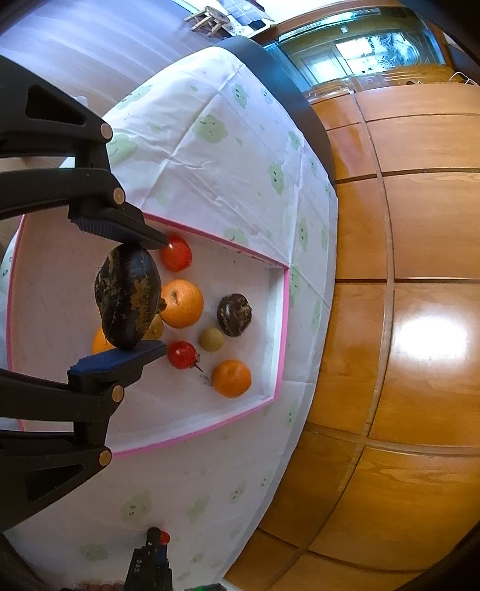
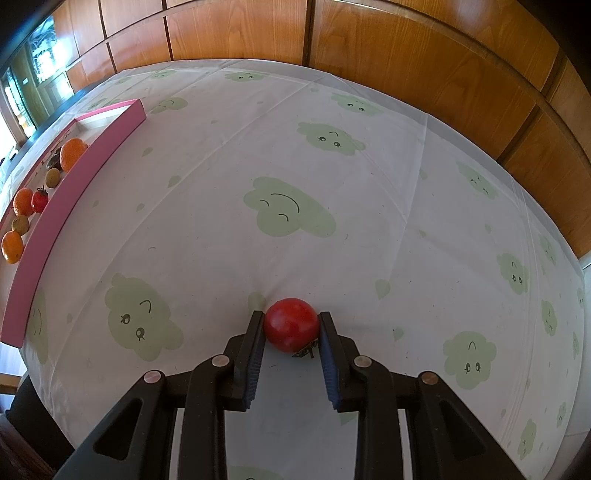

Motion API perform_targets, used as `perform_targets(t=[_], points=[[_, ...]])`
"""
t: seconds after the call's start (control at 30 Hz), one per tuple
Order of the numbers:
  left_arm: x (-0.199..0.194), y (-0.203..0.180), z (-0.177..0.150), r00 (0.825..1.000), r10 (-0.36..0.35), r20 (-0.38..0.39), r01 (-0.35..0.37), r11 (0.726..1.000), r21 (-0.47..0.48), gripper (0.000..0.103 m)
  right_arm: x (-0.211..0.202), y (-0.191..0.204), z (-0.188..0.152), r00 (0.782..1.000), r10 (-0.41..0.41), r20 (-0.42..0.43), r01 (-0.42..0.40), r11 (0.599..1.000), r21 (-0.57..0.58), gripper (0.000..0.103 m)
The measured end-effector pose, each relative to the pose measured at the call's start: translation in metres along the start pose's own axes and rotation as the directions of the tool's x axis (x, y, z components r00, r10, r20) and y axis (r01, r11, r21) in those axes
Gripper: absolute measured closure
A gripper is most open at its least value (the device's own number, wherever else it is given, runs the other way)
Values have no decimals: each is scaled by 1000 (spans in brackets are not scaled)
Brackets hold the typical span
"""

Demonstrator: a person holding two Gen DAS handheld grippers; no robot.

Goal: Organize fruits
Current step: 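Carry the dark brown fruit into the tray and open the left tool, then carry the red tomato into the tray and open the right tool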

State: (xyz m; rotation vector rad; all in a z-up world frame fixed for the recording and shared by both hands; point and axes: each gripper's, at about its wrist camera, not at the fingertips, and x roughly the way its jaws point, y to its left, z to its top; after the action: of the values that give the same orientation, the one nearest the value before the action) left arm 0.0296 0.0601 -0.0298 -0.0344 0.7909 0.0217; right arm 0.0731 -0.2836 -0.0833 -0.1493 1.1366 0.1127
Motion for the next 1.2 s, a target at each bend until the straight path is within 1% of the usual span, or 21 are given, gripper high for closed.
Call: perform_targets(t=[0.37, 0.47, 0.6, 0.7, 0.8, 0.9, 1.03, 1.13, 1.2], points=[[7, 21, -10, 999, 36, -37, -37, 999, -32, 51, 0, 0, 0, 1000, -3, 2, 3, 1000, -2, 75], [8, 29, -12, 999, 24, -40, -26, 999, -44, 51, 0, 0, 0, 1000, -3, 2, 3, 1000, -3, 75], [15, 37, -12, 999, -10, -49, 6, 997, -73, 51, 0, 0, 0, 1000, -3, 2, 3, 1000, -4, 75], [16, 36, -10, 1000, -15, -26, 14, 998, -58, 43, 0, 1, 0, 1000, -4, 2, 4, 1000, -5, 75], [16, 34, -9, 1000, -12, -16, 11, 999, -53, 43, 0, 1, 0, 1000, -7, 2, 7, 1000, -8, 75], [13, 34, -10, 1000, 20, -7, -21, 999, -45, 42, 0, 1, 0, 1000, -9, 3, 9, 1000, -9, 75], [10, 35, -11, 998, 68, -8, -68, 995, -67, 43, -1, 2, -1, 1000, -12, 3, 12, 1000, -7, 75], [6, 34, -9, 997, 76, -4, -76, 994, -77, 42, -1, 2, -1, 1000, -20, 3, 20, 1000, -4, 75], [3, 32, -9, 997, 76, 1, -76, 994, -76, 40, -2, 3, -1, 1000, -31, 2, 31, 1000, 0, 75]])
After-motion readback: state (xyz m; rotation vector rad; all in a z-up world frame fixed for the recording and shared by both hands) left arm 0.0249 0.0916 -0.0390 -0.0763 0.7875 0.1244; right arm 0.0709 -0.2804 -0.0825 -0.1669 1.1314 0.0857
